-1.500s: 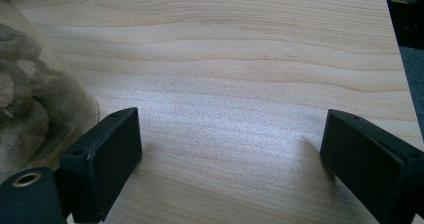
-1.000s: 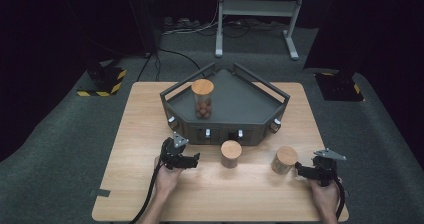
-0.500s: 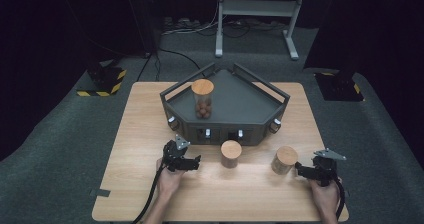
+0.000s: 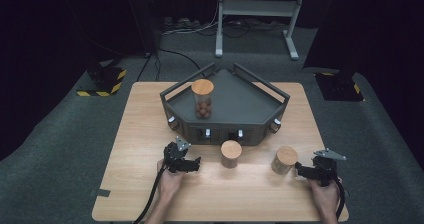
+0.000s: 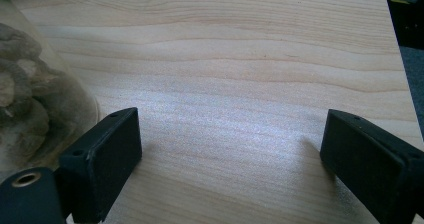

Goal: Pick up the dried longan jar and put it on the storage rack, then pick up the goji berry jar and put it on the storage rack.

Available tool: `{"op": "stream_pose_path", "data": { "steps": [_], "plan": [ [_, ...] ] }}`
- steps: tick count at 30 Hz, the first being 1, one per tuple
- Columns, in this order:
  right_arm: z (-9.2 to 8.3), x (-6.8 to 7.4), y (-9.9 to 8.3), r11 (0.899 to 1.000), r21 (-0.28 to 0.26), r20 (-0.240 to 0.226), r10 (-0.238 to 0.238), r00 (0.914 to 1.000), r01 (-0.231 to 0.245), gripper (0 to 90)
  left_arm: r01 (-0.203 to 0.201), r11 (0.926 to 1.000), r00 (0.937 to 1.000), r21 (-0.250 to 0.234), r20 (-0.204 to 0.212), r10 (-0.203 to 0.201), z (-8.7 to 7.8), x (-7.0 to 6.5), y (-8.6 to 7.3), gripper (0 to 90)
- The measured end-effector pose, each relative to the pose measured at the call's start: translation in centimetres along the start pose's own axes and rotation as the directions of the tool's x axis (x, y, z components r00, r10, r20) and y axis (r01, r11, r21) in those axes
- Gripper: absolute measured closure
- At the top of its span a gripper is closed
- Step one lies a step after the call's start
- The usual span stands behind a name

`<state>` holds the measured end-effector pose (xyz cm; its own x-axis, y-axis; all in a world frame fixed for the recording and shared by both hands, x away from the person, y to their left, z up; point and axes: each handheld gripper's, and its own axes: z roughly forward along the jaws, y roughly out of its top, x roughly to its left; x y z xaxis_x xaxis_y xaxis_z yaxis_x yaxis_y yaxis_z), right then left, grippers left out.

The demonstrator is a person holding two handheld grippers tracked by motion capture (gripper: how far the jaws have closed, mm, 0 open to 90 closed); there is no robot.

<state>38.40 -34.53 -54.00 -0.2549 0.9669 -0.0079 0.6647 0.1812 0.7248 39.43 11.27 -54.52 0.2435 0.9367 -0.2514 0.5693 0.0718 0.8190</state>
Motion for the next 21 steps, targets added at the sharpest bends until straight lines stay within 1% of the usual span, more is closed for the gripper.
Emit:
{"op": "stream_pose_path", "data": {
  "steps": [2, 3, 4, 10, 13, 14, 15, 21],
  "plan": [
    [0.00, 0.00, 0.00, 1.000, 0.000, 0.000, 0.000, 1.0000, 0.000, 9.2, -0.002, 1.0000, 1.0000, 0.008, -0.001, 0.002, 0.09, 0.09, -0.14, 10.8],
    [0.00, 0.00, 0.00, 1.000, 0.000, 0.000, 0.000, 1.0000, 0.000, 9.2, 0.004, 1.0000, 1.0000, 0.001, -0.004, -0.004, 0.23, 0.06, -0.22, 10.8],
    [0.00, 0.00, 0.00, 1.000, 0.000, 0.000, 0.000, 1.0000, 0.000, 9.1, -0.003, 0.9999, 1.0000, 0.012, -0.004, 0.003, 0.24, 0.09, -0.31, 10.7],
    [0.00, 0.00, 0.00, 1.000, 0.000, 0.000, 0.000, 1.0000, 0.000, 9.2, -0.004, 1.0000, 1.0000, 0.006, -0.002, 0.004, 0.27, 0.09, -0.35, 9.9],
    [0.00, 0.00, 0.00, 1.000, 0.000, 0.000, 0.000, 1.0000, 0.000, 9.2, 0.000, 1.0000, 1.0000, -0.005, 0.001, 0.000, 0.25, 0.11, -0.45, 9.9],
    [0.00, 0.00, 0.00, 1.000, 0.000, 0.000, 0.000, 1.0000, 0.000, 9.2, -0.009, 0.9999, 1.0000, -0.004, 0.001, 0.009, 0.21, 0.18, -0.47, 9.8],
    [0.00, 0.00, 0.00, 1.000, 0.000, 0.000, 0.000, 1.0000, 0.000, 9.1, -0.001, 0.9999, 1.0000, -0.015, 0.002, 0.001, 0.24, 0.15, -0.52, 9.8],
    [0.00, 0.00, 0.00, 1.000, 0.000, 0.000, 0.000, 1.0000, 0.000, 9.2, 0.003, 0.9995, 1.0000, -0.033, 0.002, -0.003, 0.21, 0.15, -0.70, 9.6]
  ]
}}
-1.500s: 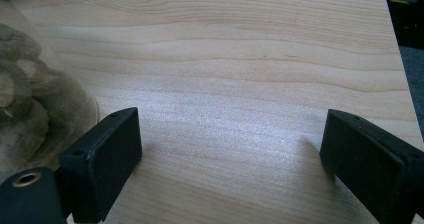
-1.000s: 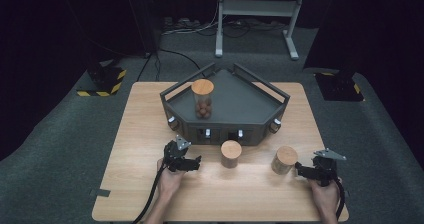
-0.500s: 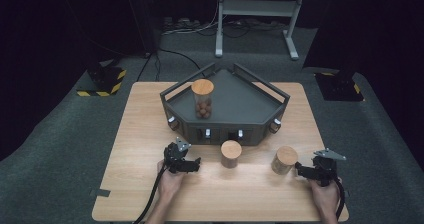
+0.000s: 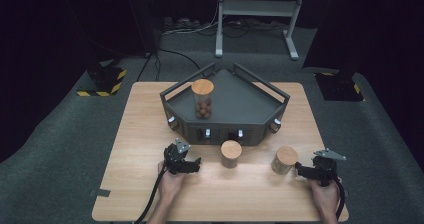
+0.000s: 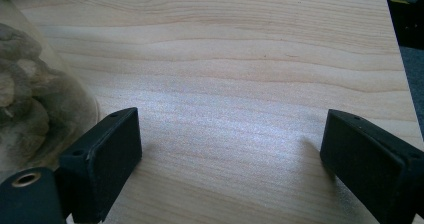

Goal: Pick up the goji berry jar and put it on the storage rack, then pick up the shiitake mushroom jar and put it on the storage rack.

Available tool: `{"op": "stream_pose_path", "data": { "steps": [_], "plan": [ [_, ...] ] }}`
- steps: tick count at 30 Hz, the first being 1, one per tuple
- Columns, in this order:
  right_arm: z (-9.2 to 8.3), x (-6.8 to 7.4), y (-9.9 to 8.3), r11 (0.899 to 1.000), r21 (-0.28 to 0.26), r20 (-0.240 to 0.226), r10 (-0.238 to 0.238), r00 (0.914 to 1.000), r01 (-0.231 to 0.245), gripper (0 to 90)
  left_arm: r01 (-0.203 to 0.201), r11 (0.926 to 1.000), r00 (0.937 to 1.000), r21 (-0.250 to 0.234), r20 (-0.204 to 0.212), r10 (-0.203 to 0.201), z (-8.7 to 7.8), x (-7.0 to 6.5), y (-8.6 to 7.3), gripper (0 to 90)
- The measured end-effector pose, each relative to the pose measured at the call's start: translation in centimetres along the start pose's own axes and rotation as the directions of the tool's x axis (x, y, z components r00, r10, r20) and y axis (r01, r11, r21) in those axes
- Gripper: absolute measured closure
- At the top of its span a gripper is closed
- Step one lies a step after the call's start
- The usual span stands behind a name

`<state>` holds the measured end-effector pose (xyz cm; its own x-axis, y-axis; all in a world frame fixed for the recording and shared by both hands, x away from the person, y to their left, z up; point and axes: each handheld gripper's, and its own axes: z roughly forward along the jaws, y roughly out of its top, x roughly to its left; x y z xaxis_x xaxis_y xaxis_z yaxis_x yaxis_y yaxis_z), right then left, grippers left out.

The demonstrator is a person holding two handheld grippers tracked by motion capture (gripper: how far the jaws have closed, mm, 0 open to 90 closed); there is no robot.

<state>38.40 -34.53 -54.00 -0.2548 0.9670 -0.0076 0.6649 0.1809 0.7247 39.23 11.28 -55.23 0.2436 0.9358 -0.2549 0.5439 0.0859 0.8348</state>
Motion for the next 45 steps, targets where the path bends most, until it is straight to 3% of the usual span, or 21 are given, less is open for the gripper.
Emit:
{"op": "stream_pose_path", "data": {
  "steps": [27, 35, 45],
  "plan": [
    [0.1, 0.1, 0.0, 1.000, 0.013, -0.008, 0.003, 1.0000, -0.003, 4.1, 0.010, 0.9999, 0.9999, -0.002, 0.005, -0.010, 0.1, -0.1, 0.0, 7.3],
    [-0.7, -0.2, -0.1, 1.000, -0.008, -0.044, 0.026, 0.9987, -0.026, 6.4, 0.008, 1.0000, 1.0000, 0.001, 0.005, -0.008, 0.1, -0.1, 0.0, 7.2],
    [-2.4, 0.3, 1.2, 0.999, -0.052, -0.041, -0.017, 0.9990, 0.015, 7.7, 0.006, 1.0000, 1.0000, 0.006, 0.006, -0.006, 0.0, -0.1, 0.0, 7.1]
  ]
}}
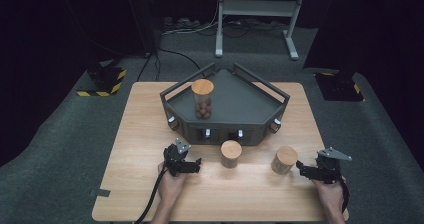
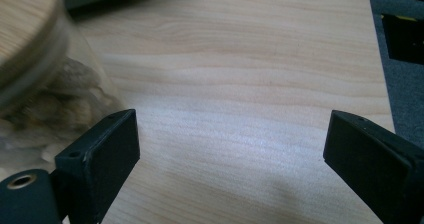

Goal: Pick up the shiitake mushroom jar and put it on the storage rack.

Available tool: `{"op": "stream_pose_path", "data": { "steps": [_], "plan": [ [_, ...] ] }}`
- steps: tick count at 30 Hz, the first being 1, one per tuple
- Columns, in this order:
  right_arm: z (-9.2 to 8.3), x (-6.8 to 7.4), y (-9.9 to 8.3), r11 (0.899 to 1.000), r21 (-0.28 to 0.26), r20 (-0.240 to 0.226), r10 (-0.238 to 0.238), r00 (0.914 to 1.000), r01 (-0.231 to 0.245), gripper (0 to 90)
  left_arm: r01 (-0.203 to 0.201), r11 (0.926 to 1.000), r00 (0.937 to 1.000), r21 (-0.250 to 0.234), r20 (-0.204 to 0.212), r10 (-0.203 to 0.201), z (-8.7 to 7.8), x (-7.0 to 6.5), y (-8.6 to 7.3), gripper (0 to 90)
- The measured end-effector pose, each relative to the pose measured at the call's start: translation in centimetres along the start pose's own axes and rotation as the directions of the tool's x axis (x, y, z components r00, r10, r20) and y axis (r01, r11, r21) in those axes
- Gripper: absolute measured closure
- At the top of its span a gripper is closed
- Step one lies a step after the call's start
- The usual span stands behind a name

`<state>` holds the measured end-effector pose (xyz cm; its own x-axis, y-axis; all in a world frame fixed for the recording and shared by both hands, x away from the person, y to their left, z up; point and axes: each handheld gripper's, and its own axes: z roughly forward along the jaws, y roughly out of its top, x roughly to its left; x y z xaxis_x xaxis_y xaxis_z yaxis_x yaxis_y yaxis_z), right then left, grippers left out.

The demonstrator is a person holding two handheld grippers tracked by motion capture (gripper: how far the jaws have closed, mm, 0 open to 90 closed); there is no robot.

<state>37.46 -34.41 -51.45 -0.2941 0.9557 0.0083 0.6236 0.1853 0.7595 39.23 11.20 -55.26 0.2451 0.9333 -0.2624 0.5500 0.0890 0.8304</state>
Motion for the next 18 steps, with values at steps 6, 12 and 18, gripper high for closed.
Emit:
{"op": "stream_pose_path", "data": {
  "steps": [6, 12, 18],
  "plan": [
    [-0.8, 0.1, 0.8, 1.000, -0.027, 0.002, -0.007, 1.0000, 0.007, 8.1, 0.001, 1.0000, 1.0000, 0.000, 0.000, -0.001, 0.0, 0.0, 0.0, 7.1],
    [-1.6, 0.1, 1.5, 0.998, -0.058, -0.001, 0.001, 1.0000, -0.001, 8.6, 0.000, 1.0000, 1.0000, 0.000, 0.000, 0.000, 0.0, 0.0, 0.0, 7.0],
    [-2.6, 0.2, 2.3, 0.994, -0.102, -0.036, 0.026, 0.9990, -0.029, 9.2, 0.001, 1.0000, 1.0000, 0.000, 0.000, -0.001, 0.0, 0.0, 0.0, 7.1]
  ]
}}
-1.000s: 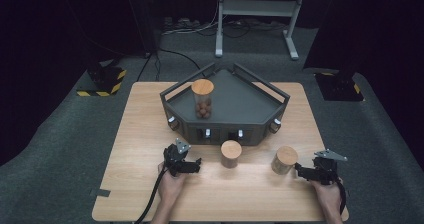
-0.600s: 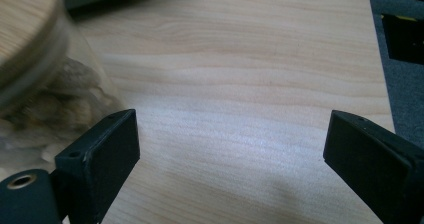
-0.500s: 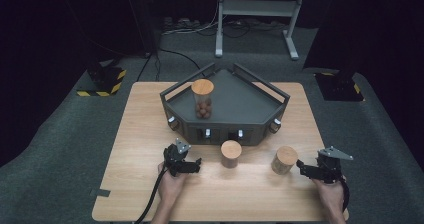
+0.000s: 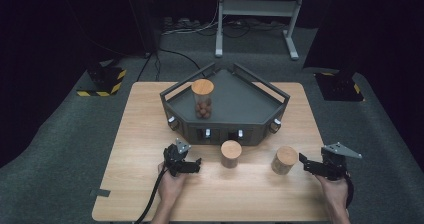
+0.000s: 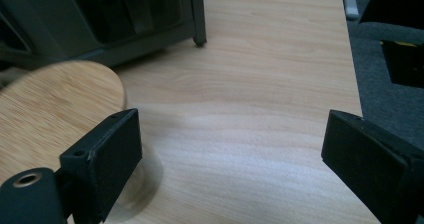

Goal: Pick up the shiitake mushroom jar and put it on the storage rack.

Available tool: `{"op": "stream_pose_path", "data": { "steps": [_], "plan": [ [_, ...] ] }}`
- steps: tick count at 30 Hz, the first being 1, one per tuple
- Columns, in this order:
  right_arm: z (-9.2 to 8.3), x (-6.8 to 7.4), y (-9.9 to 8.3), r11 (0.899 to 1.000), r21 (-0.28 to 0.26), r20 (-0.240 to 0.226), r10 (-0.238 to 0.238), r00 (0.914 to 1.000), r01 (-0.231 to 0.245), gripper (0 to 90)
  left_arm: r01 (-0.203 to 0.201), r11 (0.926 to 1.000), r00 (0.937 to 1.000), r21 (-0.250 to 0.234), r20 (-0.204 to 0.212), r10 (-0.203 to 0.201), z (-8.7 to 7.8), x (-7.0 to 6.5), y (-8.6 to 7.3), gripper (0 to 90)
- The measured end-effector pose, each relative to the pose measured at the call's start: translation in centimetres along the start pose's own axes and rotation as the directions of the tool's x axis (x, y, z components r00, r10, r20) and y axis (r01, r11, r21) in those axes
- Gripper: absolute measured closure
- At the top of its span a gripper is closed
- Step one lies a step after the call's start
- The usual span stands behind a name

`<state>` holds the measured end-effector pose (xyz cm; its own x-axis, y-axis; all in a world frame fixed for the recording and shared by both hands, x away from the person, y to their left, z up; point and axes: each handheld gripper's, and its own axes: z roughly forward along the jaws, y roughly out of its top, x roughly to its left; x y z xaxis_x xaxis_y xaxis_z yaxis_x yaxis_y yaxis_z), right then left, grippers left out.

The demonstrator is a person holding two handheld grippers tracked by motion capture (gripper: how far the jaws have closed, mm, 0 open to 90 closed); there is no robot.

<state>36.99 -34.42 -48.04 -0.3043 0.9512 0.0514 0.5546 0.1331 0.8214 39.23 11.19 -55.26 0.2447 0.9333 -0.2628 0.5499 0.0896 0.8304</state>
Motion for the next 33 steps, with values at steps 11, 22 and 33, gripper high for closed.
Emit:
{"op": "stream_pose_path", "data": {
  "steps": [11, 22, 33],
  "plan": [
    [-1.1, 1.2, 1.3, 0.999, -0.054, -0.076, 0.007, 0.9971, -0.011, 10.1, -0.002, 1.0000, 1.0000, 0.006, 0.002, 0.002, 0.0, 0.0, 0.0, 6.7],
    [-1.4, 2.6, 2.0, 0.997, -0.073, -0.125, -0.012, 0.9920, 0.003, 10.5, 0.000, 1.0000, 1.0000, 0.005, 0.002, 0.000, 0.0, 0.0, 0.0, 6.7],
    [-1.2, 4.0, 2.3, 0.996, -0.079, -0.157, -0.041, 0.9868, 0.029, 10.5, -0.001, 1.0000, 1.0000, 0.006, 0.002, 0.001, 0.0, 0.0, 0.0, 6.7]
  ]
}}
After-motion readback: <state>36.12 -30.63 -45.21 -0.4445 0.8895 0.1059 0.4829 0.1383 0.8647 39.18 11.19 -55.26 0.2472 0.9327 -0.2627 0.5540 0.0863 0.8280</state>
